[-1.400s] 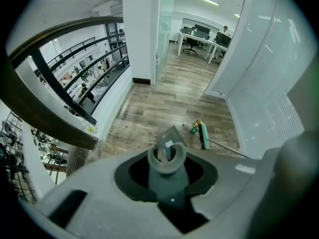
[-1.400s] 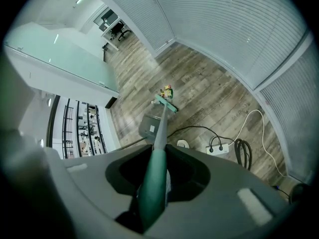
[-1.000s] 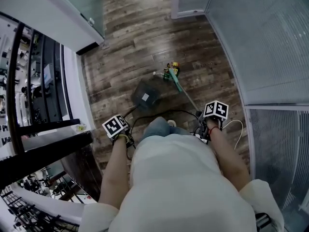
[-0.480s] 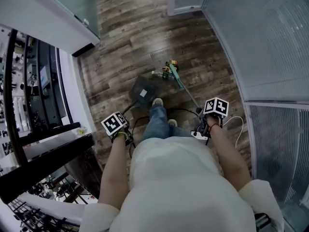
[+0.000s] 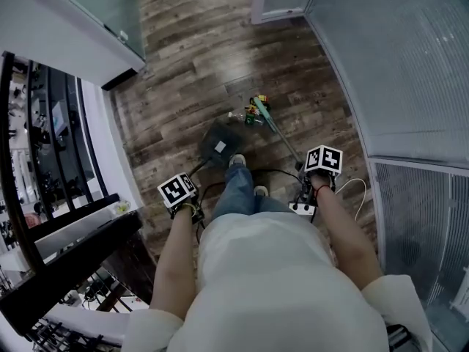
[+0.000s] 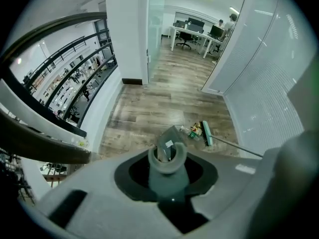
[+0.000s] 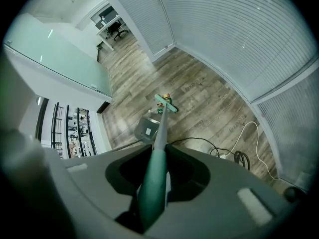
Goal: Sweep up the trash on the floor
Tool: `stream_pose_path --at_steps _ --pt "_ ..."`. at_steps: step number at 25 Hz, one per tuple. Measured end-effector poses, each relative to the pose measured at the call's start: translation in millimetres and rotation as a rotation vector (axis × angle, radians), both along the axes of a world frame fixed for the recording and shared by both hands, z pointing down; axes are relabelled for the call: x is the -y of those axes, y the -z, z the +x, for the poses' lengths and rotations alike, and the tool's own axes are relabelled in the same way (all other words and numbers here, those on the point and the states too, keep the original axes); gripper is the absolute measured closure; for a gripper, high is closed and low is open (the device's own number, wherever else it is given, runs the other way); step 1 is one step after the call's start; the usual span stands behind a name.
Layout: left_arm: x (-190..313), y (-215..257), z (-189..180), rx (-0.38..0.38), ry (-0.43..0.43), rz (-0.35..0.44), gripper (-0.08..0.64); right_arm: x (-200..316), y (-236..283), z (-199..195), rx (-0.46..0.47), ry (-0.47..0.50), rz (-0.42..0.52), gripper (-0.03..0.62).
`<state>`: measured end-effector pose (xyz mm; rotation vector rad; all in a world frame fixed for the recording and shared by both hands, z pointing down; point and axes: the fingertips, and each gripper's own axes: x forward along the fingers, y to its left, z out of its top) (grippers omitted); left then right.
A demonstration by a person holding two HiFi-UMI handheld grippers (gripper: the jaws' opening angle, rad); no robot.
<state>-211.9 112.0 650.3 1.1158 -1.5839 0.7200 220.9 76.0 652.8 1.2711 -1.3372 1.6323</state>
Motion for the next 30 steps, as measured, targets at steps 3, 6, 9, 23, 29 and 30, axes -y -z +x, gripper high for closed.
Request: stream_pose_path --at_steps 3,6,9,23,29,30 --pt "11 -3 -5 -0.004 -0.006 -0.011 0.469 18 -1 -8 -0.011 0.022 0.003 0.497" --pt "21 -7 -9 -0.007 -0.018 -0.020 0.468 33 -4 -14 -0.023 0.048 0.002 0.497" --pt "32 -11 -10 -0.009 -0.029 -0.027 0.468 48 -10 -19 -0.037 0.071 -0.010 0.497" --pt "58 -14 -17 -0.005 -0.075 -0.064 0.468 70 -30 -48 -0.112 0.214 -0.054 0.497" --pt "68 -14 -7 0.012 -0.076 -0.079 0.468 57 -37 -65 -0.126 0.299 -0.082 0.497" --pt "69 -14 -6 0.014 -0.077 -0.082 0.468 55 -37 -68 -0.126 0.316 -0.085 0.497"
